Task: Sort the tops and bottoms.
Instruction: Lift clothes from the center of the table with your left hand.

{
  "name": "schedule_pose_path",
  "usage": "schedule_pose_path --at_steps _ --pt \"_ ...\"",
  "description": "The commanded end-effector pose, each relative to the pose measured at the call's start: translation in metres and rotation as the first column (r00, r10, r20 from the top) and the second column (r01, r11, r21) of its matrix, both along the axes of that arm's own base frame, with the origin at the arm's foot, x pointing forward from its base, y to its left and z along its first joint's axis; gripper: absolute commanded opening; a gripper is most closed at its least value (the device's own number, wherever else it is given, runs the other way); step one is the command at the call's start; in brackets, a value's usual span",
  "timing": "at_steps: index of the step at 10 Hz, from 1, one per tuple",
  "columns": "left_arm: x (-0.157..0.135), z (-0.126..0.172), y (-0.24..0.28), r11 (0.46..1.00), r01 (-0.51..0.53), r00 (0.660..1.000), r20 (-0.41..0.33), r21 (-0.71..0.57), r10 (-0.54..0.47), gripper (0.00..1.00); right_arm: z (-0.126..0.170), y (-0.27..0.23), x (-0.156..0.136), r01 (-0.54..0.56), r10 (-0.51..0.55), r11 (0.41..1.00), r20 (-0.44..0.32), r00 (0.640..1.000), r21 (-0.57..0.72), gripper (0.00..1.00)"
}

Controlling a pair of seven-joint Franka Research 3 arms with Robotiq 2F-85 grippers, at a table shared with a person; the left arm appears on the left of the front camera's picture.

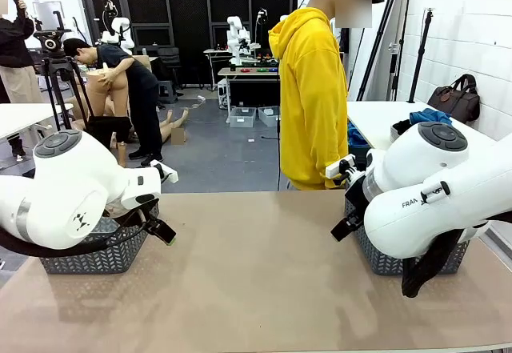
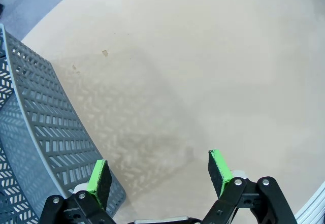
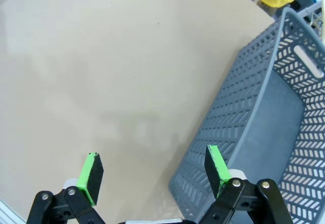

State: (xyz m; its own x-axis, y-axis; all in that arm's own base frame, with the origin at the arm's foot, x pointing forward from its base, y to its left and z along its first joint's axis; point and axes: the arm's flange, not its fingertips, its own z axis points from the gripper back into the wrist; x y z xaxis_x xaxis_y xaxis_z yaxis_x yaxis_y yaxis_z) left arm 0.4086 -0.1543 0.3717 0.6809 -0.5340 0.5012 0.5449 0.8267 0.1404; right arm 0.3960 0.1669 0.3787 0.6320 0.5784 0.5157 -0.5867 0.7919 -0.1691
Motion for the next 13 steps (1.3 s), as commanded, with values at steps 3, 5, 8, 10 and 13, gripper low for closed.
schedule_pose_path --at_steps 3,5,8,10,13 --pt "-0.009 0.036 -0.014 0.998 0.059 0.993 0.103 0.01 -0.06 1.0 0.038 0.012 0.007 -0.073 0.07 0.997 0.094 0.993 0.032 1.0" --pt "-0.01 0.071 -0.014 0.994 0.093 0.979 0.174 0.058 -0.102 1.0 0.082 0.01 0.008 -0.088 0.085 0.996 0.201 0.976 0.006 1.0" --pt "-0.005 0.174 0.036 0.992 0.09 0.947 0.299 0.089 -0.113 1.0 0.164 -0.038 -0.006 0.09 -0.059 0.994 0.396 0.916 -0.06 1.0" --pt "0.003 0.219 0.104 0.997 -0.053 0.936 0.352 0.055 0.03 1.0 0.192 -0.098 -0.009 0.254 -0.206 0.966 0.437 0.876 -0.055 1.0" --pt "0.004 0.229 0.239 0.965 -0.256 0.915 0.309 -0.051 0.259 1.0 0.191 -0.217 -0.017 0.477 -0.423 0.879 0.453 0.785 -0.005 1.0"
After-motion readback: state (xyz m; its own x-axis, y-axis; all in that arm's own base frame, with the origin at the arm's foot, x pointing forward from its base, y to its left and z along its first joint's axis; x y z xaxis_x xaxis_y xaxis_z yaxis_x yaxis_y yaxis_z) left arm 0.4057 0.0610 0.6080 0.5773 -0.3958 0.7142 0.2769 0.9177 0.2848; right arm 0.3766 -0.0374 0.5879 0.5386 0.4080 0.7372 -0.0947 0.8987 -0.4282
